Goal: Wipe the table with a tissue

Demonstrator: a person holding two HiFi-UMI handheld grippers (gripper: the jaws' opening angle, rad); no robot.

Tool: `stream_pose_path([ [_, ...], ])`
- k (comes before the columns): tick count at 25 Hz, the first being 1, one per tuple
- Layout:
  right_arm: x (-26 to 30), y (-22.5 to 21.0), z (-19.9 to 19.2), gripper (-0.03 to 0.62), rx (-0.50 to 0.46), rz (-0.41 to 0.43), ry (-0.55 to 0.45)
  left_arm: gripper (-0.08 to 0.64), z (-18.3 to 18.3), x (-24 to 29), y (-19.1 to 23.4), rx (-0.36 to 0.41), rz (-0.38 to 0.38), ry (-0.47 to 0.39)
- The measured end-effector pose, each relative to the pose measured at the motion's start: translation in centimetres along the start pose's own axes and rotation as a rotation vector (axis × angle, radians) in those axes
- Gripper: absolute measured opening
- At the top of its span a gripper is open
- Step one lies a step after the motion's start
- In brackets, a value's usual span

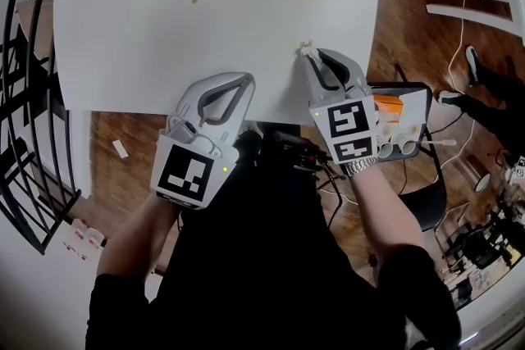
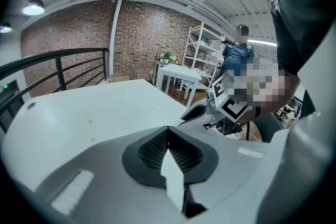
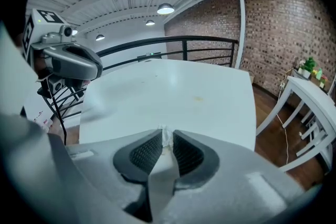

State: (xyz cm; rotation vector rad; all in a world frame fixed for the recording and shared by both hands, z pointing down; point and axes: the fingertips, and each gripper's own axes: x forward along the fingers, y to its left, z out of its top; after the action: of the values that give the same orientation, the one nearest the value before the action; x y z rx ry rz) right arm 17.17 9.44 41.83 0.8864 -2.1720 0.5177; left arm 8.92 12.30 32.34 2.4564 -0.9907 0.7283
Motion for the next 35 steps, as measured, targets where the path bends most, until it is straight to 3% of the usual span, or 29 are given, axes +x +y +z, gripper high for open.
stream_pose_path([
  [35,2.2,1.8,1.8,0.054,-0.057,0.078,0.005,0.016,0.8,0.3,2.2,-0.022,0.041,-0.005],
])
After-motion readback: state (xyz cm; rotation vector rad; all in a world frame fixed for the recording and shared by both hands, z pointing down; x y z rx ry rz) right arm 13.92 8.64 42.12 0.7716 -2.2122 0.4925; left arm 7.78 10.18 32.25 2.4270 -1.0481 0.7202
